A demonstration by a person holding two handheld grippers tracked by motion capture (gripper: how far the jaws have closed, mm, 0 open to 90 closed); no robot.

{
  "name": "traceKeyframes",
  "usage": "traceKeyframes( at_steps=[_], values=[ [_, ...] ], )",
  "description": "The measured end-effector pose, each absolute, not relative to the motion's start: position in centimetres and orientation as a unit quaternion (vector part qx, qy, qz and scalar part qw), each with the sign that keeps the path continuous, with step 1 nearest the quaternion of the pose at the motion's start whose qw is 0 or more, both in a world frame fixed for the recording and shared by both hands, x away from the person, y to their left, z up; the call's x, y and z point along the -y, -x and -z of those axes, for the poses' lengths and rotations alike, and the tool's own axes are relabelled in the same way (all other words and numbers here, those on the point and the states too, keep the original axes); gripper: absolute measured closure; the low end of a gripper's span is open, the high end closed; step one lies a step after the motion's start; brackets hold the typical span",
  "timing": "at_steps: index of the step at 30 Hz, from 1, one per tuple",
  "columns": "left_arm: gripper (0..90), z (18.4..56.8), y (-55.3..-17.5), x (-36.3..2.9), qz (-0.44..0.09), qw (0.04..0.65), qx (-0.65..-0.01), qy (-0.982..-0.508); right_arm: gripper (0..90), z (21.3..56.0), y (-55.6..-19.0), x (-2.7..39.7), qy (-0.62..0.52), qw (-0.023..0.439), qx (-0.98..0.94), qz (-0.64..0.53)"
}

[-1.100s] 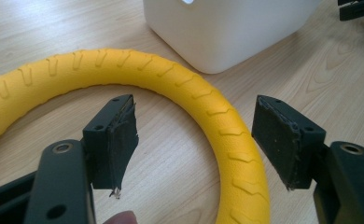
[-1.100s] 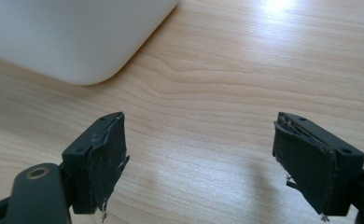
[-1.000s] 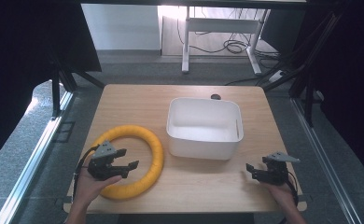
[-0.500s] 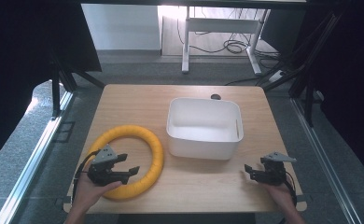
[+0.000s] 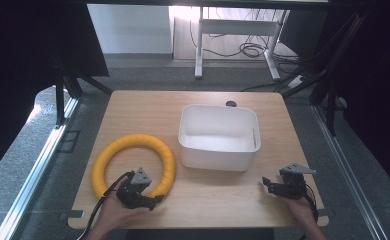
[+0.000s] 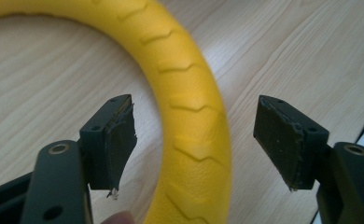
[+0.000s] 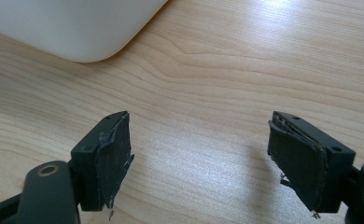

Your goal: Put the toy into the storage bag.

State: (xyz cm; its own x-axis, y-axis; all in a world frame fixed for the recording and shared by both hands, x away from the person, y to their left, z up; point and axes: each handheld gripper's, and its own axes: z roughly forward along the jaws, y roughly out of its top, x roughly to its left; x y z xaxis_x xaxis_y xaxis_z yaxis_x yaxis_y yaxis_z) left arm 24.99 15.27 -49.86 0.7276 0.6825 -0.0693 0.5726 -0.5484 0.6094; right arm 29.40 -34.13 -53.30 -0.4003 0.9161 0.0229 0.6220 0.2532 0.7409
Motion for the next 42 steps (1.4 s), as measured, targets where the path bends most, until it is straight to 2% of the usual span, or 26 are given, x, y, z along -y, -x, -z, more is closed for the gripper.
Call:
traceKeyframes(
  at_steps=[5, 8, 13, 19, 24, 27, 28, 31, 42],
  values=[
    [31.0, 50.8, -25.3, -14.7, -0.088, 0.281, -0.355, -0.887, 21.9, 53.3, -29.4, 34.0, -0.503, 0.214, -0.764, -0.342],
    [35.3, 51.5, -25.4, -13.8, -0.090, 0.252, -0.349, -0.898, 21.9, 53.4, -29.4, 33.9, -0.503, 0.216, -0.764, -0.340],
    [49.9, 51.7, -25.7, -13.3, -0.079, 0.243, -0.352, -0.900, 22.1, 53.4, -29.4, 34.0, -0.505, 0.216, -0.764, -0.339],
    [51.0, 51.4, -25.8, -13.3, -0.076, 0.237, -0.350, -0.903, 22.2, 53.4, -29.4, 34.0, -0.504, 0.217, -0.765, -0.337],
    [51.3, 48.2, -25.7, -16.3, -0.057, 0.336, -0.365, -0.867, 22.3, 53.4, -29.3, 34.0, -0.503, 0.219, -0.765, -0.336],
    [51.5, 46.9, -25.8, -17.4, -0.054, 0.365, -0.369, -0.853, 22.4, 53.4, -29.3, 34.0, -0.506, 0.219, -0.764, -0.335],
    [51.4, 45.5, -25.9, -18.5, -0.054, 0.397, -0.370, -0.838, 22.5, 53.4, -29.4, 34.0, -0.509, 0.220, -0.762, -0.334],
    [51.5, 43.7, -26.3, -20.2, -0.049, 0.442, -0.363, -0.819, 22.5, 53.4, -29.4, 33.9, -0.508, 0.221, -0.763, -0.334],
    [51.5, 39.1, -27.7, -23.0, -0.036, 0.542, -0.329, -0.773, 22.7, 53.7, -29.5, 33.9, -0.511, 0.222, -0.762, -0.329]
  ],
)
